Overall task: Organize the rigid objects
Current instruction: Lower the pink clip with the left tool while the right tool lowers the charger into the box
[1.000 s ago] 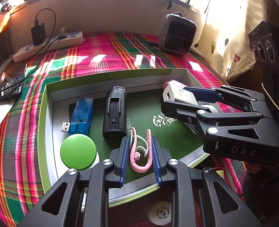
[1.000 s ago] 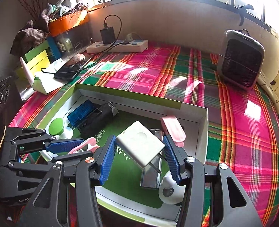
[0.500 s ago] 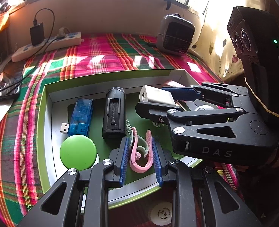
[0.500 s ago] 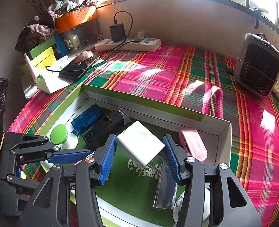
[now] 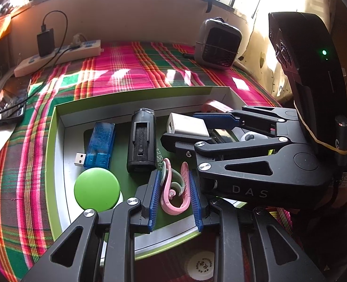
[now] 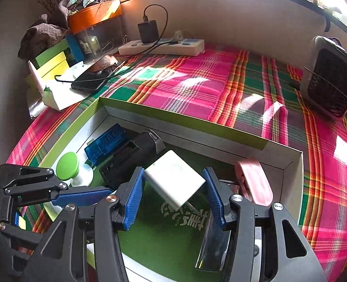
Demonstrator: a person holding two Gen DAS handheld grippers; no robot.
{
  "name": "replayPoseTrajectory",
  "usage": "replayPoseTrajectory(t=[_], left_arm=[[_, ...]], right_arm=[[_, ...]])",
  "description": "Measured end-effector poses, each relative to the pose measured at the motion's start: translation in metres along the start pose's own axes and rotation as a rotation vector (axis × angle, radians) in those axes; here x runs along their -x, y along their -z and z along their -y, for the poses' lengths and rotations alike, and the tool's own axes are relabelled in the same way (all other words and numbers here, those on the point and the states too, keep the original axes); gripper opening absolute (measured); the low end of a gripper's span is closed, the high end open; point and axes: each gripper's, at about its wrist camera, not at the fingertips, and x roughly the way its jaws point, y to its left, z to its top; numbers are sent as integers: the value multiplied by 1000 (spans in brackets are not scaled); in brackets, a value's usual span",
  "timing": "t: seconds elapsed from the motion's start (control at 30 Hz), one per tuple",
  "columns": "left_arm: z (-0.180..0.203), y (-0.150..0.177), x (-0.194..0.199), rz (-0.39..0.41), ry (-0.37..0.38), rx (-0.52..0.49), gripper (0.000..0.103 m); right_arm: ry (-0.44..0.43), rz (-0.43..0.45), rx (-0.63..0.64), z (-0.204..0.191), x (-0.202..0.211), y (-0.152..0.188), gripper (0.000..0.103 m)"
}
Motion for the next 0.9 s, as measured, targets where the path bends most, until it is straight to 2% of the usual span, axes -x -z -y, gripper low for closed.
replayPoseTrajectory(t=[0.5,0.9], left_arm=[[1,0,0,0,-10,3,26],[-1,0,2,0,-28,9,31]], right_arm=[[9,-10,7,-2,-1,-1,52],[8,-10,0,-2,-1,-1,52]])
